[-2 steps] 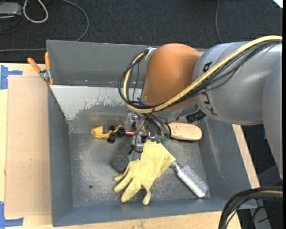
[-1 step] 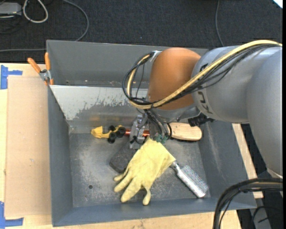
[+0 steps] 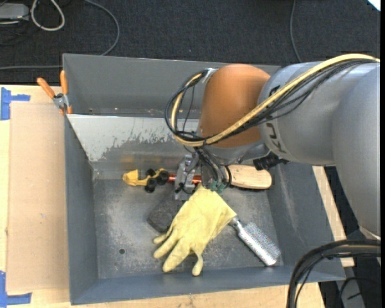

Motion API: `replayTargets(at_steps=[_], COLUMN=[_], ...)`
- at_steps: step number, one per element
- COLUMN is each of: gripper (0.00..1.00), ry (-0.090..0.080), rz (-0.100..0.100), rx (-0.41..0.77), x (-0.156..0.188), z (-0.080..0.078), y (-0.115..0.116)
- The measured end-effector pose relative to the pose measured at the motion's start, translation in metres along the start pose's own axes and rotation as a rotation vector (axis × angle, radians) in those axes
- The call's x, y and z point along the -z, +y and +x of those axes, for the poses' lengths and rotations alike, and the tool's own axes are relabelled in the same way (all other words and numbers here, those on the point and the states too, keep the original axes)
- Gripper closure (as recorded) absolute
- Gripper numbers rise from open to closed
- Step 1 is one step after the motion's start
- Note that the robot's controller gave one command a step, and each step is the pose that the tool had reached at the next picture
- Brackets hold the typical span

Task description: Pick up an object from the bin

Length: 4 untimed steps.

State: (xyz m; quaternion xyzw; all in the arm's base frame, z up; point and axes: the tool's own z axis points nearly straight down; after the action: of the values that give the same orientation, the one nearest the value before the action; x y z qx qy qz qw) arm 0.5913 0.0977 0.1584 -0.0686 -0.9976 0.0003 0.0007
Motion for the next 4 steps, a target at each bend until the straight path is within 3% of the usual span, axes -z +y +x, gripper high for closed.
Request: replayTargets(at_steps=[1, 2, 3, 4], gripper=[1.0, 0.0, 0.0, 0.0], ry=[0.003, -0.005, -0.002, -0.003], rz=[0.0, -0.001, 0.0, -0.001], rx=[0.249, 0.191, 0.191, 0.326], x=[-0.048, -0.061, -0.062, -0.088], z=[0.072, 0.018, 0.02, 0.038], y=[-0.026, -0.02, -0.021, 0.043])
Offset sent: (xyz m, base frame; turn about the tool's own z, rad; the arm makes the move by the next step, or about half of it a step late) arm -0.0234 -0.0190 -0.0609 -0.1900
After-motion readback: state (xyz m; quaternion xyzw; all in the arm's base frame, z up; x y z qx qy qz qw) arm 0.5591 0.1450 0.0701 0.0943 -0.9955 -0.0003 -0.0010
